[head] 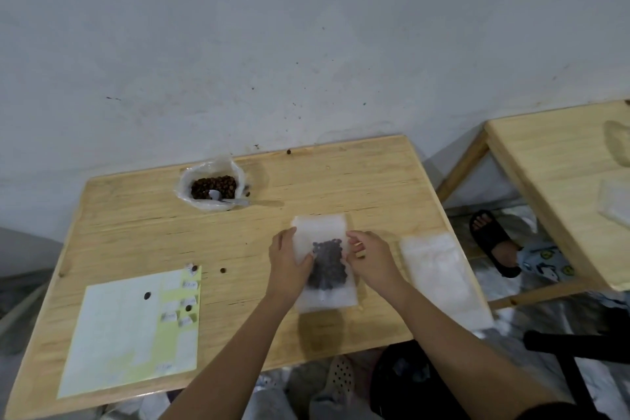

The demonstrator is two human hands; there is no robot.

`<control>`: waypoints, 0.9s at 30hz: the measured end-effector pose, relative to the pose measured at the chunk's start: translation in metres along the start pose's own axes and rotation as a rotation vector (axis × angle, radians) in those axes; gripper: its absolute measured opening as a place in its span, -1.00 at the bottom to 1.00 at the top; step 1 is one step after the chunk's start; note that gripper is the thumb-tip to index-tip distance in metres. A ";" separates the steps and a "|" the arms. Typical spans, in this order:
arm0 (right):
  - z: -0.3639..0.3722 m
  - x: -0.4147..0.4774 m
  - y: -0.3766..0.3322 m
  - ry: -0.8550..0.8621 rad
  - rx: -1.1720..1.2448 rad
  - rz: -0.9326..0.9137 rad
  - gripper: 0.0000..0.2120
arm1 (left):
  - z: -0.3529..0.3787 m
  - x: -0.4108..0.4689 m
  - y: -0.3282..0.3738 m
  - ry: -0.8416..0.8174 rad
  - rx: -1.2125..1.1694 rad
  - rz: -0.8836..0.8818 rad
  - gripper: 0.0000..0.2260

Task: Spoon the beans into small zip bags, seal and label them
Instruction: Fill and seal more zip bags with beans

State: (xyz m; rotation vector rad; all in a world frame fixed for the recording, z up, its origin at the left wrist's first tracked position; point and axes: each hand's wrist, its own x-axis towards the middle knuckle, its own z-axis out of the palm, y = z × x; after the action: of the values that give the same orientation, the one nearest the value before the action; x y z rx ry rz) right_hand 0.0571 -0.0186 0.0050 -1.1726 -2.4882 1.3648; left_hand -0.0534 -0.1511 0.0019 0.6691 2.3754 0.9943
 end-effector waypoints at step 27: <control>-0.089 -0.063 0.119 0.432 -0.138 0.413 -0.71 | 0.158 -0.055 0.091 -0.363 0.126 0.204 -0.27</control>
State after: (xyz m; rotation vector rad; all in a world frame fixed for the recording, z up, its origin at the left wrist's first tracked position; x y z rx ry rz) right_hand 0.2066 0.0399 -0.0125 -1.8594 -2.1324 0.8753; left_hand 0.1051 -0.0466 -0.0154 1.0596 2.0900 0.7305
